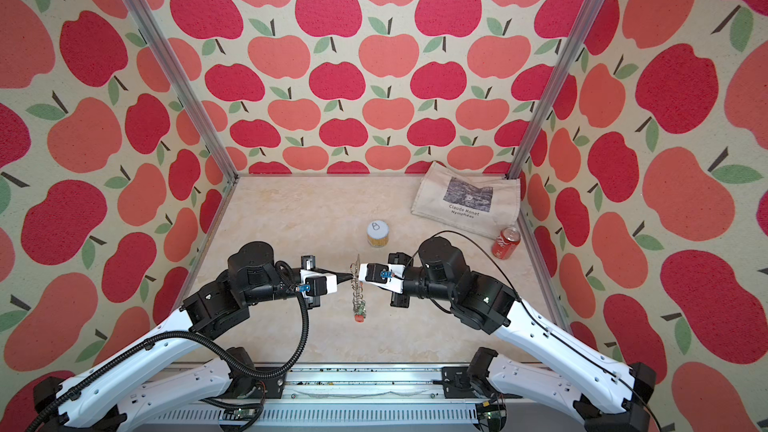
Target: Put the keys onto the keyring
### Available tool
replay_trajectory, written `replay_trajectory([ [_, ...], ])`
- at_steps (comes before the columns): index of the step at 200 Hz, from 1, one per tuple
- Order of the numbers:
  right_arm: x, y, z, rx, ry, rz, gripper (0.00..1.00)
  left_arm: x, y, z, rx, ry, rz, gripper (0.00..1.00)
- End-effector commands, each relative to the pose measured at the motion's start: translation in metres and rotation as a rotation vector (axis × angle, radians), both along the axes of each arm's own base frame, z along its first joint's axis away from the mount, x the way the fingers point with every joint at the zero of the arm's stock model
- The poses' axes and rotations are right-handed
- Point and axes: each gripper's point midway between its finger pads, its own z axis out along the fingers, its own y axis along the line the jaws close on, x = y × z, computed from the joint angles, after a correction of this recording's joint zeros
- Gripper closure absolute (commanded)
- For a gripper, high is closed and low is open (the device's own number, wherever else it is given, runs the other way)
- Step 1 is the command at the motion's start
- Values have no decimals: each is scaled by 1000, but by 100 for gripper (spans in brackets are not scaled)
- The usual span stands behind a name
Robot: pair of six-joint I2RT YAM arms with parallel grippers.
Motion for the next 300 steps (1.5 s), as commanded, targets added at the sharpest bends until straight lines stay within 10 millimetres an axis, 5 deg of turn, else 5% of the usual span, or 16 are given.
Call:
replay_trajectory([
  [1,-1,-9,17,27,-26,-11,100,4,-2,-2,-6,-6,20,100],
  [92,-13,-7,10,3,-4,48,100,6,-2,-6,27,-51,41,100],
  [300,-3,-5,7,-10,-38,5,100,-2,-3,-2,19,-55,17,100],
])
